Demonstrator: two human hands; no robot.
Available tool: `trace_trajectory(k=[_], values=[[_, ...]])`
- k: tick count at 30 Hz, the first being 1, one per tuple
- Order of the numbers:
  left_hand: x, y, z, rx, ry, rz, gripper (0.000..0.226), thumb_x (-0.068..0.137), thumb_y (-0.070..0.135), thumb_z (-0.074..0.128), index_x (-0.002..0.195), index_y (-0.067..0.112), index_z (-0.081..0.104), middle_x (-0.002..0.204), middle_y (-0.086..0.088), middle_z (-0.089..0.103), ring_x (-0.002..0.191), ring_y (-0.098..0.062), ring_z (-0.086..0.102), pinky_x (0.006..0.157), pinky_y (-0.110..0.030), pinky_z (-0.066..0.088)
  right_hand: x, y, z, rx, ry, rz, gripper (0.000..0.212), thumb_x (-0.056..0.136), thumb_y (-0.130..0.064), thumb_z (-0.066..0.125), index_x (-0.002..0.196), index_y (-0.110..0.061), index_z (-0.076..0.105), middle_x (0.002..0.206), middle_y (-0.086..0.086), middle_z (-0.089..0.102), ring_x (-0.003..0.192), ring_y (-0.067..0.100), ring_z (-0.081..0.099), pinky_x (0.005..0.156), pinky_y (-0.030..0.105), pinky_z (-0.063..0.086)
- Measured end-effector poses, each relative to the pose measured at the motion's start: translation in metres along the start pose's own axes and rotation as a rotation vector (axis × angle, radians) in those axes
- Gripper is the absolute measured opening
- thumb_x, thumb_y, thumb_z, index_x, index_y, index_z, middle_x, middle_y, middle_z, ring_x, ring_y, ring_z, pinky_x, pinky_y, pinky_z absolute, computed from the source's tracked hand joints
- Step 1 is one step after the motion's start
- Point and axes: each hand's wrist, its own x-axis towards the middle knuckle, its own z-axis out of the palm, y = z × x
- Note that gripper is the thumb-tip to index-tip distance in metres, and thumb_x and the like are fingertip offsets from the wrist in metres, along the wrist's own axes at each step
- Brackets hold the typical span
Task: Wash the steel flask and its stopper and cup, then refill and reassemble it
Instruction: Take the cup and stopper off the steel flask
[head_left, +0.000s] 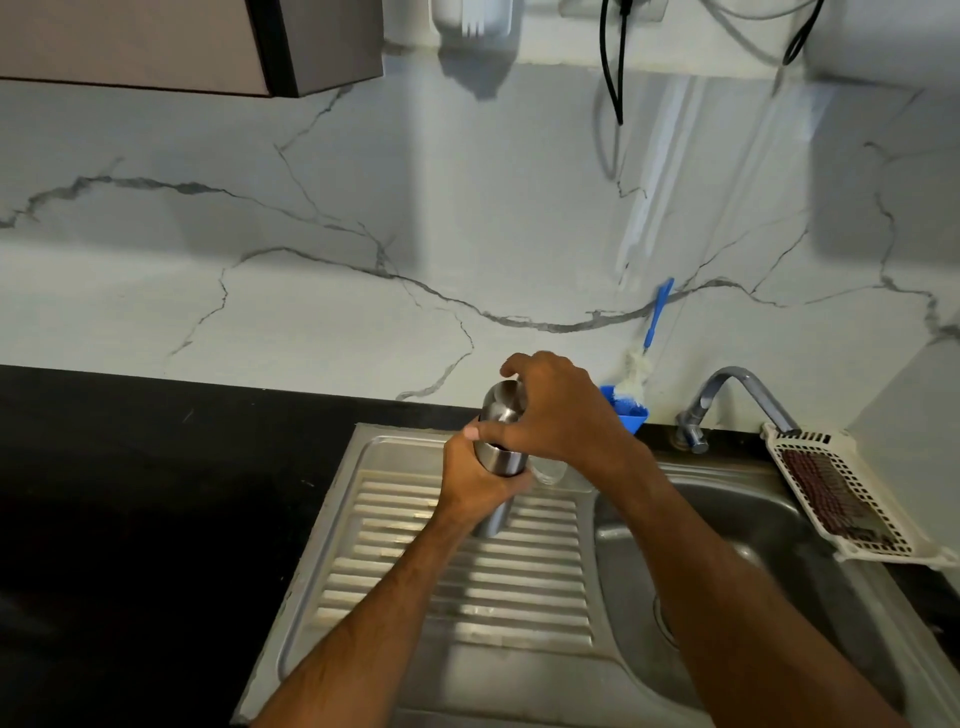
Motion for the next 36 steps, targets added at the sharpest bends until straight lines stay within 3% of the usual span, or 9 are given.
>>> trace_trajectory(k=[2, 4, 11, 18, 22, 25, 29, 33, 36], values=[[0.0, 0.0, 0.001, 0.016, -0.004, -0.016, 0.054, 0.061, -0.008, 0.09, 0.09, 0.026, 0.06, 0.082, 0.025, 0.072, 0.076, -0.001, 0.07, 0.066, -0.017, 0.055, 0.003, -0.001, 0.006, -0.051, 0.049, -0.004, 0.058, 0.068, -0.066, 0.078, 0.098, -0.018, 0.063, 0.087, -0.004, 0.064, 0.082, 0.015, 0.058, 0.073, 0.029, 0.049], [0.001, -0.004, 0.0, 0.01, 0.004, -0.014, 0.056, 0.058, -0.007, 0.092, 0.092, 0.025, 0.062, 0.084, 0.018, 0.073, 0.075, -0.006, 0.071, 0.066, -0.021, 0.057, 0.005, 0.001, 0.003, 0.011, 0.065, -0.036, 0.044, 0.069, -0.052, 0.082, 0.092, -0.019, 0.066, 0.082, -0.006, 0.065, 0.078, 0.012, 0.058, 0.07, 0.025, 0.045], [0.012, -0.008, -0.004, -0.018, -0.063, -0.016, 0.056, 0.058, -0.009, 0.091, 0.103, 0.012, 0.066, 0.089, 0.002, 0.077, 0.077, -0.015, 0.073, 0.068, -0.026, 0.057, 0.008, 0.0, -0.027, 0.169, 0.013, -0.126, 0.047, 0.063, -0.01, 0.084, 0.109, -0.018, 0.075, 0.099, -0.008, 0.07, 0.089, 0.008, 0.06, 0.068, 0.008, 0.039], [0.012, -0.019, -0.01, 0.024, 0.017, -0.051, 0.055, 0.056, -0.011, 0.09, 0.096, 0.017, 0.066, 0.084, 0.006, 0.075, 0.071, -0.012, 0.07, 0.065, -0.027, 0.058, 0.013, 0.028, -0.039, 0.226, 0.097, -0.003, 0.053, 0.057, -0.02, 0.093, 0.106, -0.02, 0.074, 0.078, -0.017, 0.06, 0.077, 0.008, 0.059, 0.07, 0.021, 0.046], [0.017, -0.027, -0.017, 0.046, 0.074, -0.063, 0.057, 0.055, -0.008, 0.091, 0.098, 0.021, 0.066, 0.086, 0.001, 0.074, 0.075, -0.018, 0.071, 0.068, -0.031, 0.061, 0.008, 0.059, -0.006, 0.166, 0.064, 0.131, 0.054, 0.06, -0.019, 0.091, 0.11, -0.017, 0.071, 0.089, -0.008, 0.062, 0.089, 0.015, 0.062, 0.075, 0.022, 0.047], [0.021, -0.028, -0.021, 0.051, 0.1, -0.07, 0.06, 0.056, -0.008, 0.091, 0.099, 0.026, 0.064, 0.089, 0.001, 0.073, 0.076, -0.012, 0.07, 0.068, -0.026, 0.06, 0.004, 0.078, 0.034, 0.125, -0.062, 0.252, 0.049, 0.065, -0.017, 0.089, 0.109, -0.015, 0.067, 0.093, -0.005, 0.063, 0.087, 0.011, 0.061, 0.071, 0.018, 0.046], [0.025, -0.031, -0.024, 0.064, 0.125, -0.057, 0.061, 0.057, -0.008, 0.091, 0.1, 0.026, 0.063, 0.091, 0.002, 0.072, 0.077, -0.007, 0.069, 0.068, -0.022, 0.058, -0.008, 0.098, 0.096, 0.105, -0.202, 0.355, 0.041, 0.074, -0.017, 0.087, 0.109, -0.015, 0.065, 0.101, -0.001, 0.064, 0.092, 0.012, 0.059, 0.081, 0.024, 0.049], [0.025, -0.033, -0.025, 0.066, 0.154, -0.027, 0.06, 0.057, -0.008, 0.09, 0.099, 0.025, 0.065, 0.09, 0.003, 0.073, 0.076, -0.007, 0.069, 0.068, -0.021, 0.058, -0.023, 0.119, 0.156, 0.035, -0.231, 0.388, 0.03, 0.078, -0.02, 0.083, 0.101, -0.019, 0.062, 0.104, 0.002, 0.065, 0.088, 0.012, 0.056, 0.078, 0.024, 0.047], [0.023, -0.033, -0.024, 0.072, 0.159, -0.012, 0.063, 0.058, -0.01, 0.09, 0.098, 0.029, 0.063, 0.09, 0.007, 0.072, 0.077, -0.004, 0.069, 0.068, -0.02, 0.057, -0.033, 0.127, 0.184, -0.027, -0.249, 0.392, 0.036, 0.081, -0.023, 0.081, 0.111, -0.016, 0.063, 0.112, 0.004, 0.064, 0.095, 0.016, 0.058, 0.077, 0.024, 0.046]])
